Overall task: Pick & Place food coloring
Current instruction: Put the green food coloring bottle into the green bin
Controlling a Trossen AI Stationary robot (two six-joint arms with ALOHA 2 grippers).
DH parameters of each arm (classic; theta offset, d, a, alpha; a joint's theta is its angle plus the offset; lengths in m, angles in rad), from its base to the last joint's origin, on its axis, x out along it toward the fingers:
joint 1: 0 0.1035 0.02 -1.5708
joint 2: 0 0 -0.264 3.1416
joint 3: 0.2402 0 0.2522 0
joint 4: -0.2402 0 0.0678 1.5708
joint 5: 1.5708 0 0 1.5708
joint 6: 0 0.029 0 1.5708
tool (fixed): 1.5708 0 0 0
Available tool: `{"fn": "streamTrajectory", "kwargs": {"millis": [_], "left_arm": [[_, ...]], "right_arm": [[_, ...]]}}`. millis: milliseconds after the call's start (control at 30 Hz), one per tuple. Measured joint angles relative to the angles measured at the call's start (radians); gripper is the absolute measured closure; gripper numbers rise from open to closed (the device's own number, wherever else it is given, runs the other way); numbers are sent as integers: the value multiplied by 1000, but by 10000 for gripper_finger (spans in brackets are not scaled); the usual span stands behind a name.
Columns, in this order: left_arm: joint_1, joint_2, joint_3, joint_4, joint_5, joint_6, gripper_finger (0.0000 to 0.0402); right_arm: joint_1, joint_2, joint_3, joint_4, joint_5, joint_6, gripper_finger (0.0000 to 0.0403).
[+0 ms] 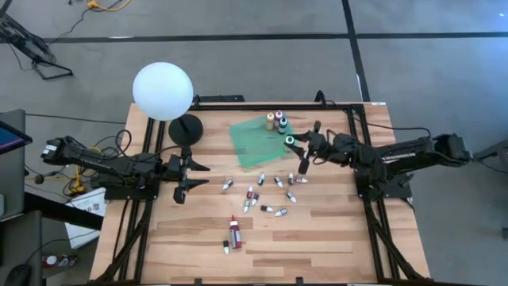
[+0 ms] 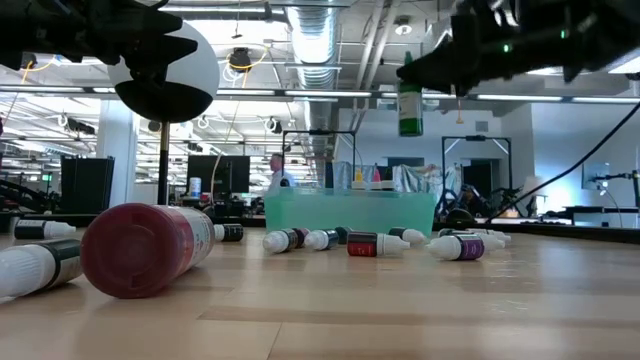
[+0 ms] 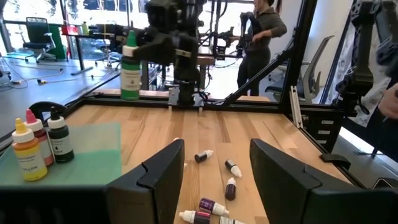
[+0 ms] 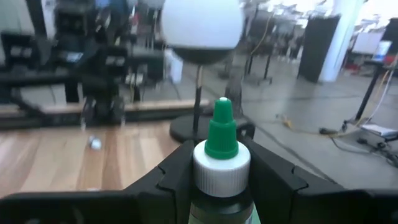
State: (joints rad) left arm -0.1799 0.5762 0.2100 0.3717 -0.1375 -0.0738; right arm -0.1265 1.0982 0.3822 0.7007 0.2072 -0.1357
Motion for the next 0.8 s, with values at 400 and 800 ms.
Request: {"fn": "streamTrajectory", "kwargs": {"millis": [400,800], "left_arm": [[0,0,0,1,-32,13,225],[0,0,0,2,-32,3,225]], "right_arm": [[-115,306,-98,476,-51,66,277],[-169,752,90,729,7,120,276]]}}
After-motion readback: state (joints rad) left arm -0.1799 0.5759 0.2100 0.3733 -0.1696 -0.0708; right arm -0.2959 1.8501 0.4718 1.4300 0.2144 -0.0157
